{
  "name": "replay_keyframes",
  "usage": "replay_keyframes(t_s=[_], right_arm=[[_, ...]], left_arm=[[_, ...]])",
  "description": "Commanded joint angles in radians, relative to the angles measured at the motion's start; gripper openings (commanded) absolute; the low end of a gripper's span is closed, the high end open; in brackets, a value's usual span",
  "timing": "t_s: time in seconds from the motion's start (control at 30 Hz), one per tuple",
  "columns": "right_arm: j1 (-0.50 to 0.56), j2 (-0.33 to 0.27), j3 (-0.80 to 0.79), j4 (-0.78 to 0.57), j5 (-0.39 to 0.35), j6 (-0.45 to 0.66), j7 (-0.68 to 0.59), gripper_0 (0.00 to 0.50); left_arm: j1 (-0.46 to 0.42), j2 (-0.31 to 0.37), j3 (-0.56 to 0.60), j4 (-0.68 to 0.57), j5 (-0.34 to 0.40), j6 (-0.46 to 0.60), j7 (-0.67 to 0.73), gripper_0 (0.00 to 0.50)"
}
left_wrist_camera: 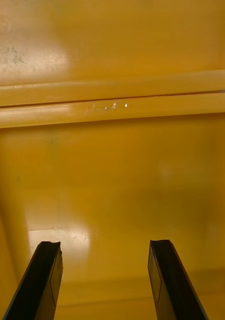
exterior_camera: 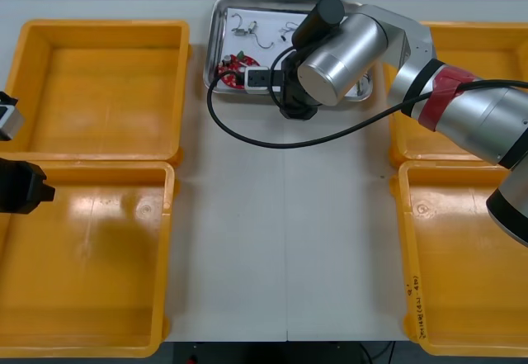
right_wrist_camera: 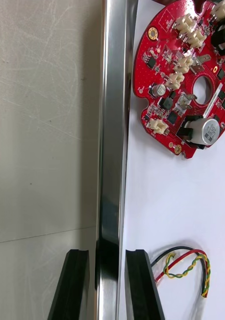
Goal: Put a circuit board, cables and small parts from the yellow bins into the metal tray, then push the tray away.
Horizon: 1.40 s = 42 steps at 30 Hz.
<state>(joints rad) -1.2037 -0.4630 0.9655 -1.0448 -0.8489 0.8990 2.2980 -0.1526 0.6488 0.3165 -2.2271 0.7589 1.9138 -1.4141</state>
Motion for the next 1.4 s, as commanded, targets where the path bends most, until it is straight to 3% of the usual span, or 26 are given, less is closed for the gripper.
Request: replay_keyframes(t_s=[0.03,0.13,0.33,0.83,1.13,1.23,1.4], right_arm=[[-0.051,0.01,-0.017,0.0,-0.012,0.001,0.047,0.298],[-0.056,0.01,-0.044,0.0,-0.016,0.029,0.054,0.317],[-0.076,0.01,-0.114,-0.003,-0.027,0.141,0.08,0.428],[-0.119,0.01,-0.31,-0.024,-0.025,0.397,0.118,0.431],[-0.117,0.01,-0.441,-0.057,-0.039,0.621,0.089,0.428],[-0.109,0.001,-0.475,-0.09,-0.042,0.704,0.014,0.429],[-0.053,-0.039,-0.502,-0.27,-0.025,0.825,-0.15,0.428]], left_arm=[[0.018,0.04,0.018,-0.034,0.008,0.006,-0.088,0.5],[0.018,0.04,0.018,-0.034,0.008,0.006,-0.088,0.5],[0.018,0.04,0.018,-0.034,0.008,0.006,-0.088,0.5],[0.018,0.04,0.018,-0.034,0.008,0.006,-0.088,0.5],[0.018,0.04,0.018,-0.034,0.008,0.006,-0.088,0.5],[0.018,0.04,0.018,-0.034,0.008,0.006,-0.088,0.5],[0.018,0.04,0.018,-0.034,0.008,0.006,-0.088,0.5]])
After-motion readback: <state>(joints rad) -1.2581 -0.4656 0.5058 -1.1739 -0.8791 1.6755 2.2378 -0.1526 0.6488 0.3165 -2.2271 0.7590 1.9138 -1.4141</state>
